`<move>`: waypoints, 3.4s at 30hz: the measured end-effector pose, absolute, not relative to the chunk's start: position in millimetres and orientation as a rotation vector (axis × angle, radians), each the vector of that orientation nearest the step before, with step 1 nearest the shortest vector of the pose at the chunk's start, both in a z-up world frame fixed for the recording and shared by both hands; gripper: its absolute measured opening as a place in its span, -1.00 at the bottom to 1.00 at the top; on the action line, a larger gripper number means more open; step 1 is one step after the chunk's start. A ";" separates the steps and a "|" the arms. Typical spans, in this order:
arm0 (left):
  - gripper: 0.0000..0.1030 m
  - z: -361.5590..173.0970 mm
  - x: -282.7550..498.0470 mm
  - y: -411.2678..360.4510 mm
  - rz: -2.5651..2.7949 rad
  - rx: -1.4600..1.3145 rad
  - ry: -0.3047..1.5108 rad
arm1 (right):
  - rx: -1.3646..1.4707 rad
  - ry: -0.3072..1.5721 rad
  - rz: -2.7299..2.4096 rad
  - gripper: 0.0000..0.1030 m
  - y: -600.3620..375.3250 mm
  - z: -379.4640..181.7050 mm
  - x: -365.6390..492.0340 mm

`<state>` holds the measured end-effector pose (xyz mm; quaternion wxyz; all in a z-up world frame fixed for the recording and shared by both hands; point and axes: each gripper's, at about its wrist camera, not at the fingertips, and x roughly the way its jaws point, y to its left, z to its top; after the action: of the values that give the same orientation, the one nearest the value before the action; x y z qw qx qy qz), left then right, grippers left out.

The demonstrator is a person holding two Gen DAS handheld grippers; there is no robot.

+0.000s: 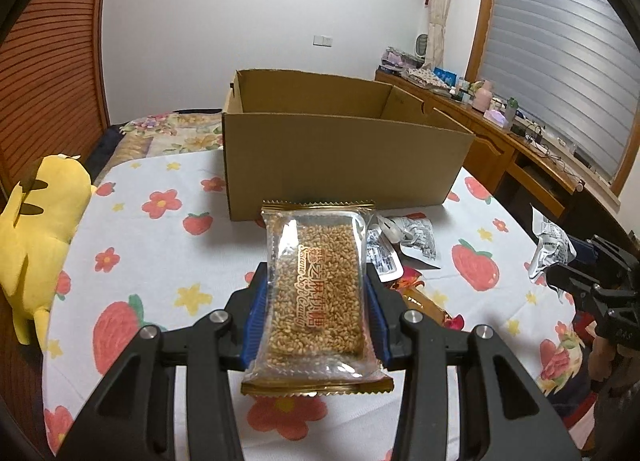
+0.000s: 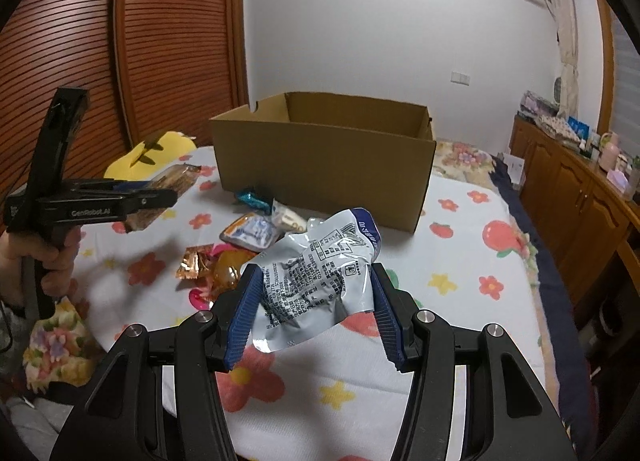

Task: Organize snacks
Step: 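Lift the sesame bar with the left tool while the right tool lifts the foil packet, then carry both snacks over the box and open both tools to drop them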

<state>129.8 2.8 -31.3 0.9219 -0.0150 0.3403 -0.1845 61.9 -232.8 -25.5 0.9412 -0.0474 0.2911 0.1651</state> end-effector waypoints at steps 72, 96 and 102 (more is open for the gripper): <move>-0.06 13.0 319.3 -37.0 -0.410 -0.024 0.590 | -0.118 0.531 0.358 0.22 -224.1 -2.9 270.0; 0.89 3.0 231.3 -31.8 -0.371 0.074 0.567 | -0.055 0.542 0.374 0.25 -220.8 5.6 193.5; 0.89 -22.4 213.6 -27.5 -0.360 0.079 0.627 | -0.034 0.588 0.393 0.25 -208.9 -14.2 168.9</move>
<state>213.6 -27.5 -22.4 0.9346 0.0385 0.3066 -0.1763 168.9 -208.9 -14.2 0.9379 -0.0164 0.2880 0.1926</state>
